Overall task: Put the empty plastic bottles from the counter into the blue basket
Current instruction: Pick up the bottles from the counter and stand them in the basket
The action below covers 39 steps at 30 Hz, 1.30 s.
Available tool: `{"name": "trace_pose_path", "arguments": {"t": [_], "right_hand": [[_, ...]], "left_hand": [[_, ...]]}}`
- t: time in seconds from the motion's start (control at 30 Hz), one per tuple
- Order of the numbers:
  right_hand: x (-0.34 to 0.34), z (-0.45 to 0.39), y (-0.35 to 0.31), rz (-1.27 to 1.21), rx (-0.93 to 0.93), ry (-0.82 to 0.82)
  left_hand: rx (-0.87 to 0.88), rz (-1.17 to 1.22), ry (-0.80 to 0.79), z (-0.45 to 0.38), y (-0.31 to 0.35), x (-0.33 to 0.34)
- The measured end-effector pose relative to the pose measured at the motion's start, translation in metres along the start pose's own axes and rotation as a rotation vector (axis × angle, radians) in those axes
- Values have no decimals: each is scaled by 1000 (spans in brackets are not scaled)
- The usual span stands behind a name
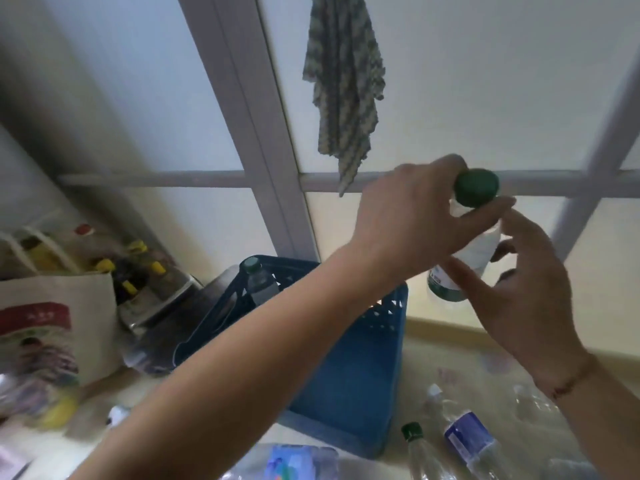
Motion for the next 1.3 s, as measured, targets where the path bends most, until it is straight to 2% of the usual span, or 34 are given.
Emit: {"name": "trace_pose_path", "arguments": {"t": [0.07, 0.1, 0.27, 0.37, 0.57, 0.73, 0.97, 1.2, 1.3], "right_hand": [[22, -22, -28, -51, -65, 15], [35, -31, -38, -67, -82, -24], [135, -34, -51, -176, 39, -506], [196, -10, -41, -170, 91, -699], [281, 18, -21, -134, 277, -811], [312, 28, -6, -99, 336, -770], [321, 29, -7, -50, 354, -706], [304, 20, 7, -69, 308, -870], [280, 17, 10, -37, 257, -923]], "left_hand": [[6, 29, 35, -16, -20, -41], [-30, 21, 1, -22, -33, -56], [-367, -69, -335, -22, -151, -62], [-451, -158, -454, 0, -212, -41], [-454, -372, -550, 25, -279, 3], [-477, -298, -547, 34, -305, 23], [-421, -264, -516, 32, -317, 28], [-410, -170, -544, 38, -309, 33], [-417, -172, -421, 49, -296, 18]]}}
Point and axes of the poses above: each hand's wrist, its own z-axis away from the middle knuckle, its own x-axis out of the palm, y = z × x, the point moved 1 cm from there along -z, towards the middle knuckle, and after that the axes turned 15 degrees about -x, right-handed, at the moved point
